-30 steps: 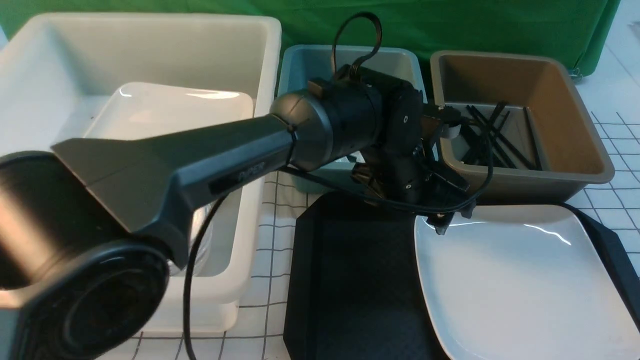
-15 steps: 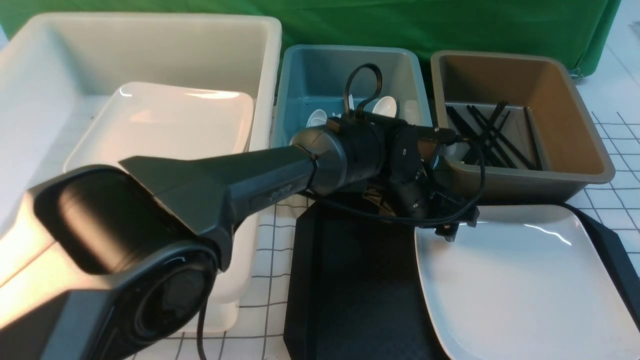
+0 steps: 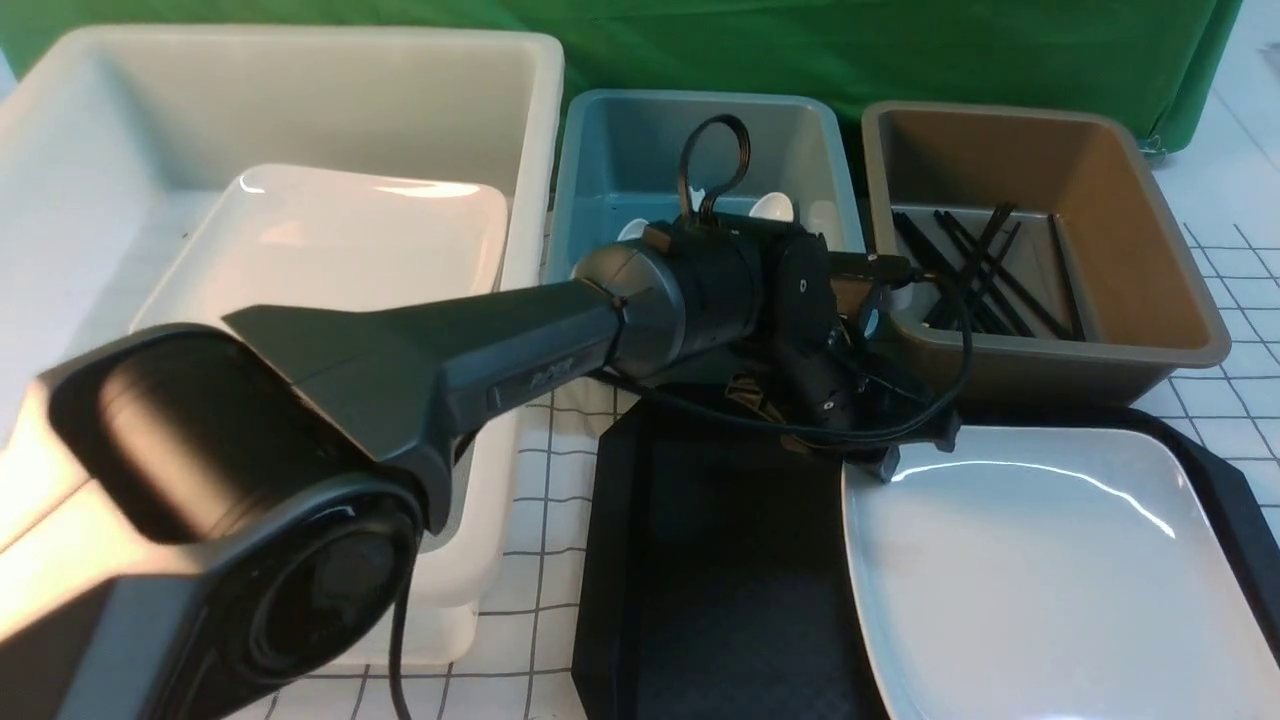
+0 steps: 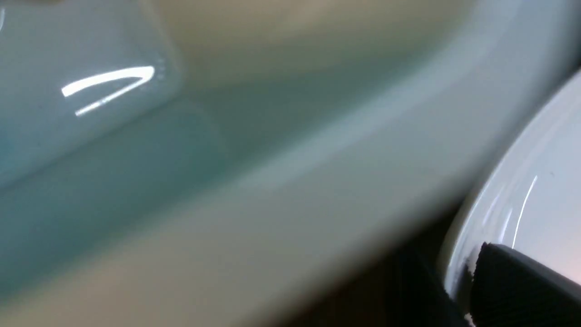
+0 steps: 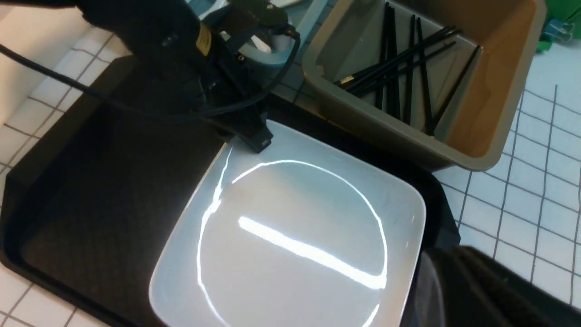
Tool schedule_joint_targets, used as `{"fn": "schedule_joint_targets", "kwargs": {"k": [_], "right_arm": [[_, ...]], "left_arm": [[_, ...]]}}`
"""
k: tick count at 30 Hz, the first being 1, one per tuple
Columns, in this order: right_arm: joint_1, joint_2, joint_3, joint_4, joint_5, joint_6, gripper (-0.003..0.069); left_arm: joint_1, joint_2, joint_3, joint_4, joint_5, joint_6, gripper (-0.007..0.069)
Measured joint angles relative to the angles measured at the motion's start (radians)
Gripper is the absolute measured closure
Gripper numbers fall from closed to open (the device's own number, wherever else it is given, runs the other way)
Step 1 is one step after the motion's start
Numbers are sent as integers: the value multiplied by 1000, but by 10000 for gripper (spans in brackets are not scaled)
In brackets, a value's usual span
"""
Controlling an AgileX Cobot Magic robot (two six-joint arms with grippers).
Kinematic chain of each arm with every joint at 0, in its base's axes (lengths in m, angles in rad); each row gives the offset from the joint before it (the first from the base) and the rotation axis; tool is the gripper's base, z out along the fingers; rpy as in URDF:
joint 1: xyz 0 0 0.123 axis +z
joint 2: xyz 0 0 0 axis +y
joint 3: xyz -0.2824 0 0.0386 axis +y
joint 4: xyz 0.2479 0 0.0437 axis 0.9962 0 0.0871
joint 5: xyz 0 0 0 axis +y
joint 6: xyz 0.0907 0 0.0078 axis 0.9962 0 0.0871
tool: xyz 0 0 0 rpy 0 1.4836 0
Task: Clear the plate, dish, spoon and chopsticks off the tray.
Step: Use the left arm to grab a plate from the dinner plate, then use the left arm to put the plate into the large storage box on the left
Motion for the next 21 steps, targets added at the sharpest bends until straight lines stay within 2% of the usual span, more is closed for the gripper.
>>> {"fn": "schedule_joint_targets", "kwargs": {"k": [5, 8, 17, 21], "right_arm": [[0, 0, 0, 0, -21, 0, 652], [0, 0, 0, 0, -25, 0, 652], [0, 0, -22, 17, -28, -2, 652], [0, 0, -88, 101, -29, -24, 652]], "left_arm": [[-6, -96, 0, -1, 49, 31, 566], [-6, -163, 0, 5, 84, 64, 592], [-6, -306, 1, 33, 151, 115, 615], [0, -383, 3, 56, 165, 137, 610]]}}
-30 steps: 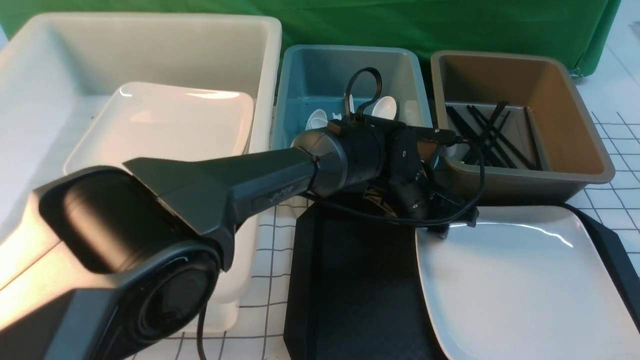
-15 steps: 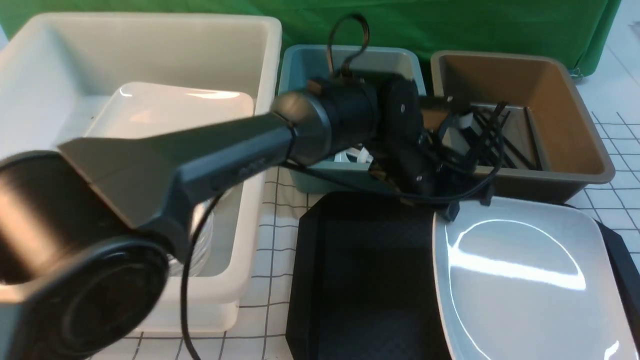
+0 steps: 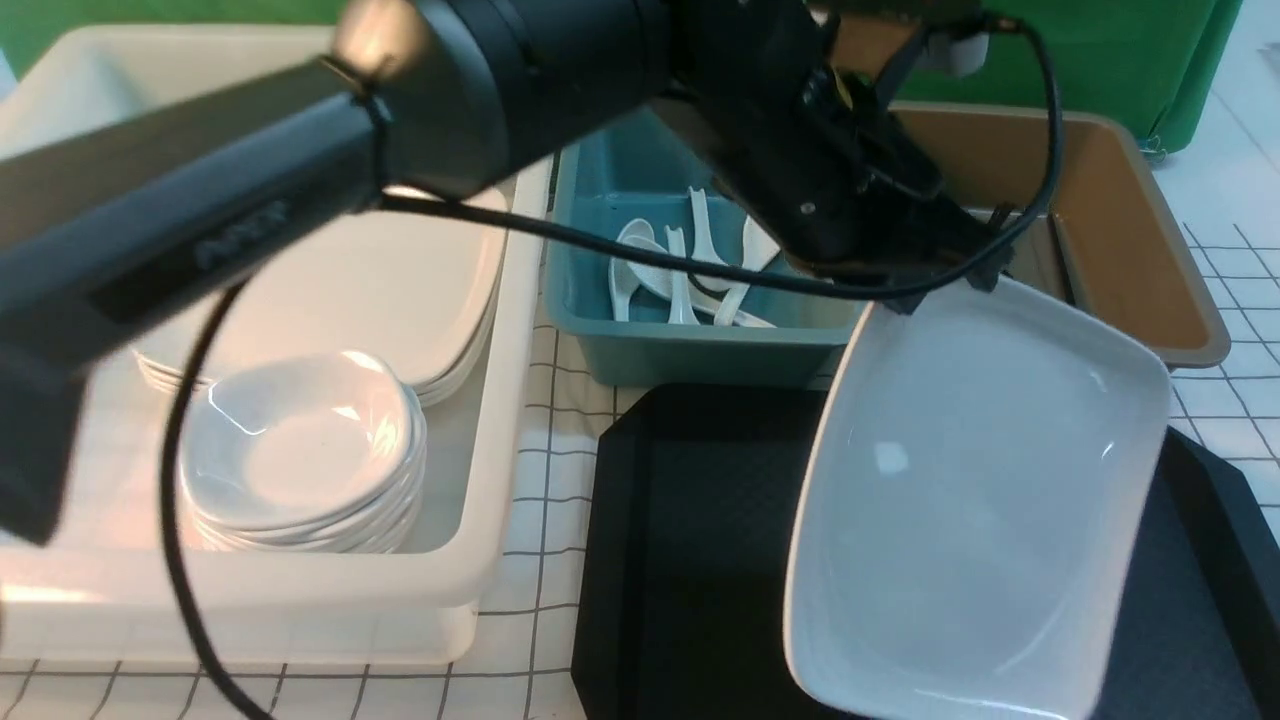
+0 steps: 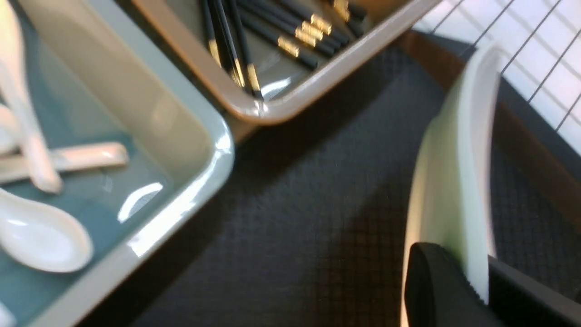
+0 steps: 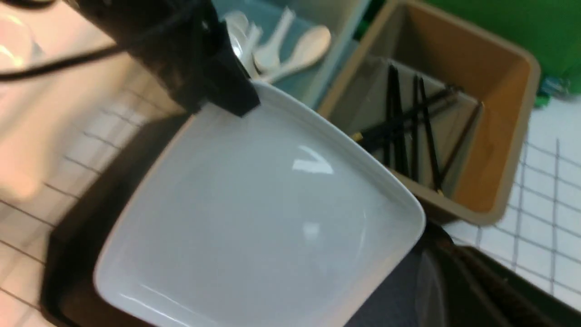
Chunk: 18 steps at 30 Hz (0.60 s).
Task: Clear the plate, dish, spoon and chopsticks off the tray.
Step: Use the left arm to put the plate into the large storage box on the left
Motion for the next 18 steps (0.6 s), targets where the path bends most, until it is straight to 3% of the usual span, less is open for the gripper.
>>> {"fn": "schedule_joint_targets", "kwargs": {"k": [4, 9, 17, 18], "right_arm": [[0, 23, -42, 161, 20, -95, 652], [0, 113, -77, 321, 34, -201, 653], [26, 282, -227, 367, 74, -238, 653], [56, 317, -265, 368, 75, -238, 653]], "left_arm": [[45, -73, 4, 1, 7, 3, 609], [185, -184, 4, -78, 28, 4, 609], [549, -318, 4, -212, 54, 25, 609], [637, -333, 7, -238, 55, 29, 609]]}}
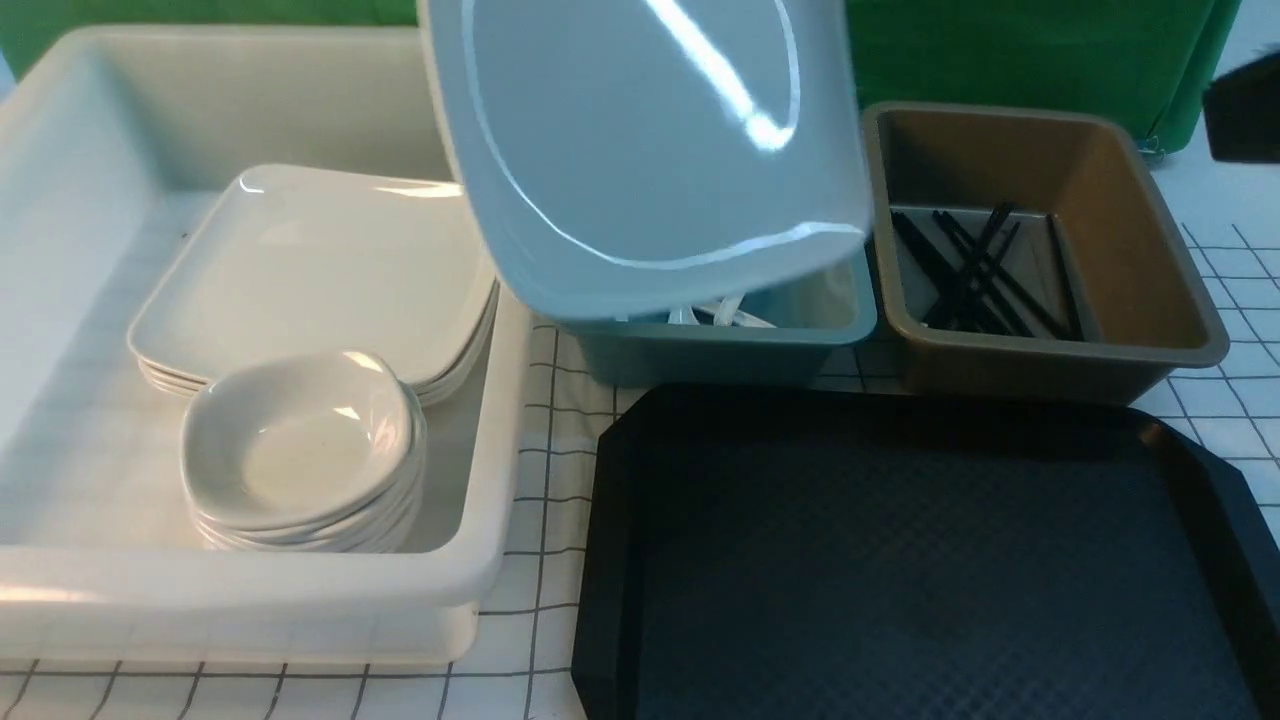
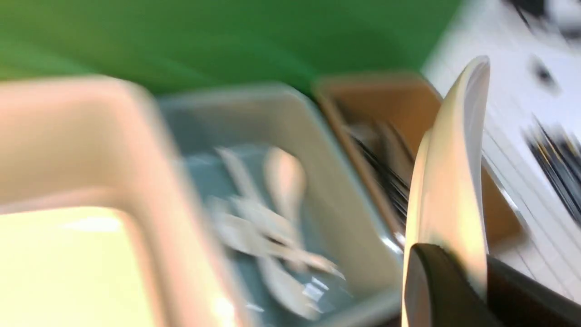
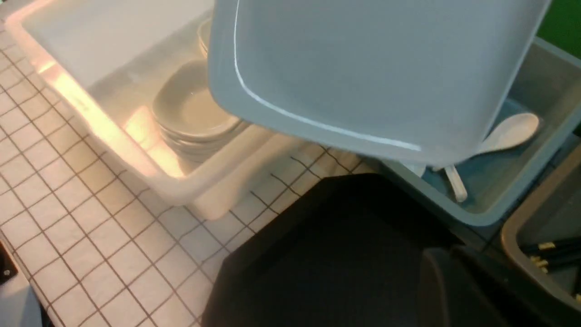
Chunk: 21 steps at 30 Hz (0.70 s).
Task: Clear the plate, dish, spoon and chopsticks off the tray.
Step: Use the left arm to put the plate into the large storage box on the left
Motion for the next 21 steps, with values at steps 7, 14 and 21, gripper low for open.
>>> {"fn": "schedule_joint_targets", "kwargs": {"k": [7, 14, 21], "right_arm": [[230, 172, -144, -66, -5, 28, 653], [358, 305, -225, -149, -62, 87, 653], [369, 415, -310, -159, -45, 118, 653]], "left_arm": [[394, -29, 144, -203, -56, 80, 608], [538, -29, 414, -327, -242, 148, 608], [542, -8, 715, -711, -473, 408, 602]]}}
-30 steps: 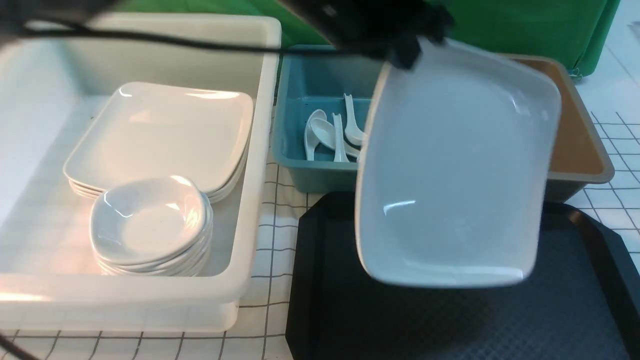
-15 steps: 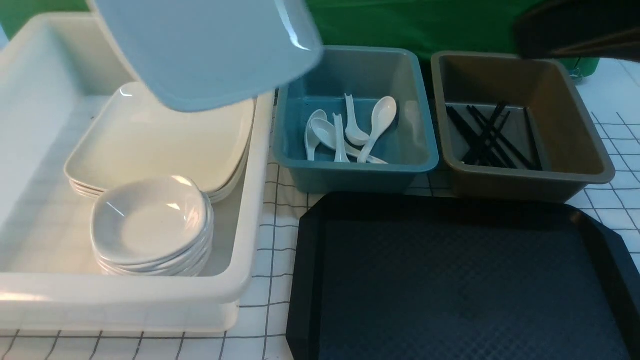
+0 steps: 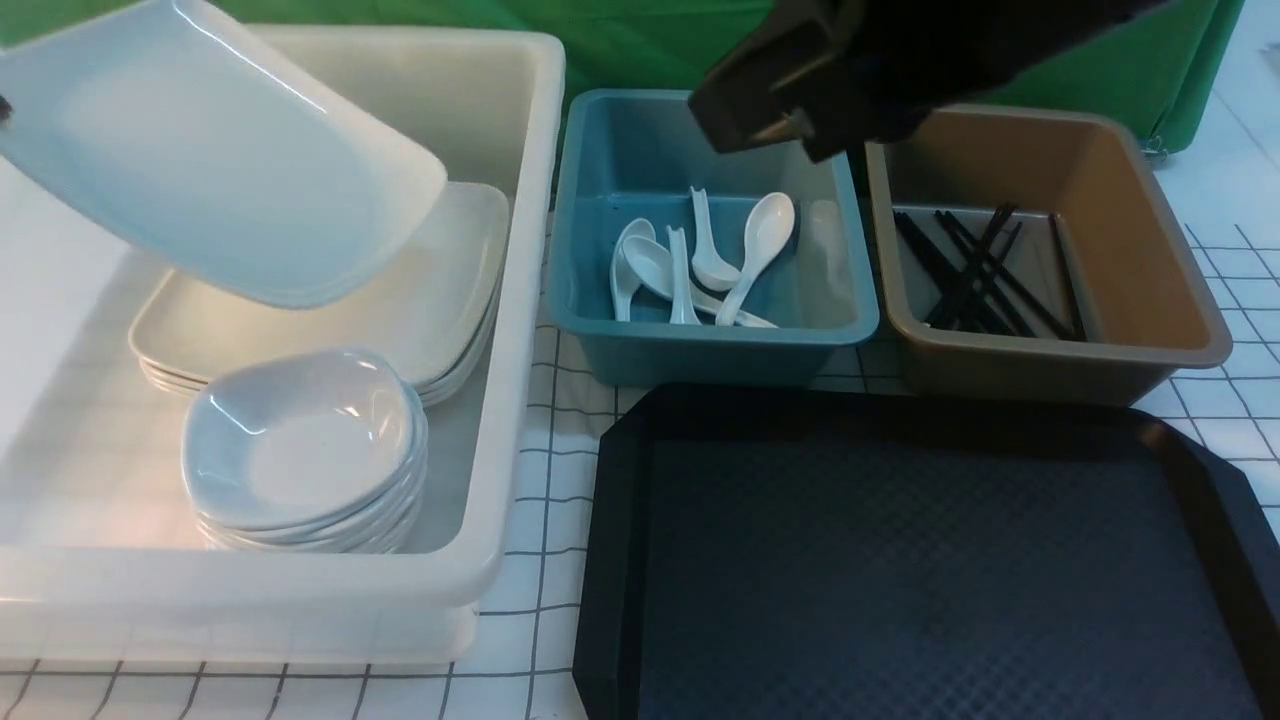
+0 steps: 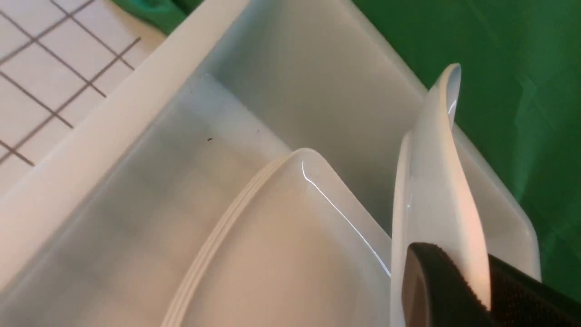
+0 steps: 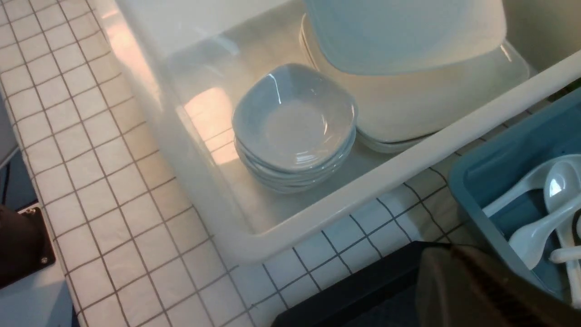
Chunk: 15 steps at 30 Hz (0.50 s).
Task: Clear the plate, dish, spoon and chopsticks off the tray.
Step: Use the left arm to put the plate into the large storage box on the left
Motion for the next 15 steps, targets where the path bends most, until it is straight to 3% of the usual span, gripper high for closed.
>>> {"fn": "schedule_joint_targets", "kwargs": {"k": [1, 3, 15], "right_arm": [[1, 4, -7, 0, 0, 4, 653], [2, 5, -11, 0, 0, 9, 653], [3, 9, -16, 20, -38, 18, 652]], "left_arm": [[0, 11, 20, -95, -7, 74, 602], [0, 27, 36, -156, -12, 112, 602], [-25, 130, 39, -185, -63, 147, 602]]}}
